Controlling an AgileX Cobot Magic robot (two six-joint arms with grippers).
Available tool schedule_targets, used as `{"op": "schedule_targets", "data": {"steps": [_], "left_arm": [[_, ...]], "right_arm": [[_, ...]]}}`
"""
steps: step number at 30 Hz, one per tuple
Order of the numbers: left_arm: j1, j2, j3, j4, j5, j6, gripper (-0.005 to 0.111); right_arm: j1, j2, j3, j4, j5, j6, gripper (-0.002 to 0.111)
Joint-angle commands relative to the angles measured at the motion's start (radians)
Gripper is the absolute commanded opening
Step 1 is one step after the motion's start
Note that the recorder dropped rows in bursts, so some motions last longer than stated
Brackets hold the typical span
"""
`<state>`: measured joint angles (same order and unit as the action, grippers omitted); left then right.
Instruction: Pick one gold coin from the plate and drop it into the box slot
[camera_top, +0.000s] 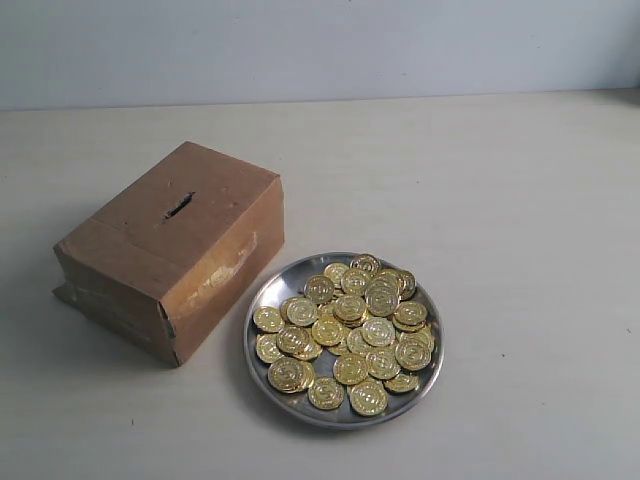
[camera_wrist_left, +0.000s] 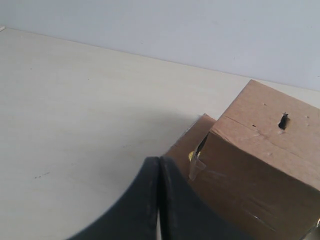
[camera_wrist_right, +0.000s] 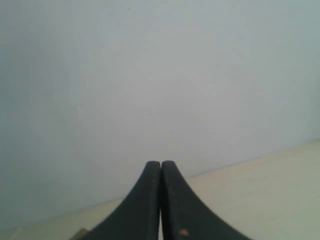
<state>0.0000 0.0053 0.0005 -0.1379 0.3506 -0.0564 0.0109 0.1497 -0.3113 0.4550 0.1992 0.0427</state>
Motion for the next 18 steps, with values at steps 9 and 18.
{"op": "schedule_targets", "data": {"steps": [9, 18], "left_arm": [[0.0, -0.005, -0.001, -0.004, -0.002, 0.001, 0.0], [0.0, -0.005, -0.001, -0.004, -0.002, 0.001, 0.0]], "right_arm": [[0.011, 0.443, -0.303, 0.07, 0.304, -0.38, 0.0], [0.293, 0.86, -0.416, 0.056, 0.348, -0.495, 0.0]]}}
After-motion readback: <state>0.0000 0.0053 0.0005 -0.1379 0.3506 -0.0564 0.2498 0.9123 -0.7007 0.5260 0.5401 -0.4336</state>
